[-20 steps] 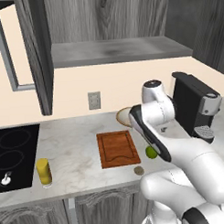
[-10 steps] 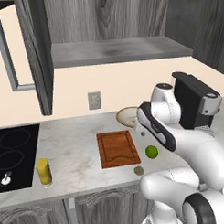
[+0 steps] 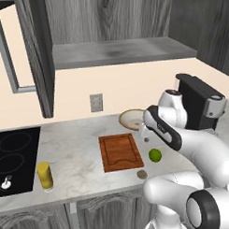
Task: Open the cabinet. Place the bowl and condiment on the counter. Then place the lime and garlic on the cutting board.
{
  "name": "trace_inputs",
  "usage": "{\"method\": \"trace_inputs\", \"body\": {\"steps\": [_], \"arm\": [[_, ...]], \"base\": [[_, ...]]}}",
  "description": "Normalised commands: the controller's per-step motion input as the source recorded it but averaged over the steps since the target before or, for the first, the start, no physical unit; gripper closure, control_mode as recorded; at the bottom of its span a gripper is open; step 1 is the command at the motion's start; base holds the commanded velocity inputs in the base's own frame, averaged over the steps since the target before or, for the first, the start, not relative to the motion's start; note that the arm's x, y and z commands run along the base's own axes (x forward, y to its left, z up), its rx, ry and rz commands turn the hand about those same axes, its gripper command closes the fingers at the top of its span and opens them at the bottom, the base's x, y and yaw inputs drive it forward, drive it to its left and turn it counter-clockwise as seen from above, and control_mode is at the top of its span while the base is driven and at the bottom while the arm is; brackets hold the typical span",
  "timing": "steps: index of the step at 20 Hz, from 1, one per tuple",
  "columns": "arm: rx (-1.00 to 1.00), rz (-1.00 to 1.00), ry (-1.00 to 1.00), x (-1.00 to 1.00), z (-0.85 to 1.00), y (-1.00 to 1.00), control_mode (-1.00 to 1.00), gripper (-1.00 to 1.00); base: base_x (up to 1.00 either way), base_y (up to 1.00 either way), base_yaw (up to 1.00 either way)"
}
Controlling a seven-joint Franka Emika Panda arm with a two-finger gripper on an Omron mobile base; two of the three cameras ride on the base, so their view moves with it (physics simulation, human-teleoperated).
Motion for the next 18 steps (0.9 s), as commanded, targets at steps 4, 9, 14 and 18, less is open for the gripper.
{"method": "trace_inputs", "body": {"steps": [4,9,14,18], "arm": [[0.00,-0.08,0.02,0.00,-0.05,-0.07,-1.00,-1.00],[0.00,-0.05,0.04,0.00,-0.14,0.00,-1.00,-1.00],[0.00,0.00,0.02,0.00,-0.22,-0.02,-1.00,-1.00],[0.00,0.00,0.00,0.00,-0.26,-0.11,-1.00,-1.00]], "base": [[0.00,0.00,0.00],[0.00,0.00,0.00],[0.00,0.00,0.00],[0.00,0.00,0.00]]}}
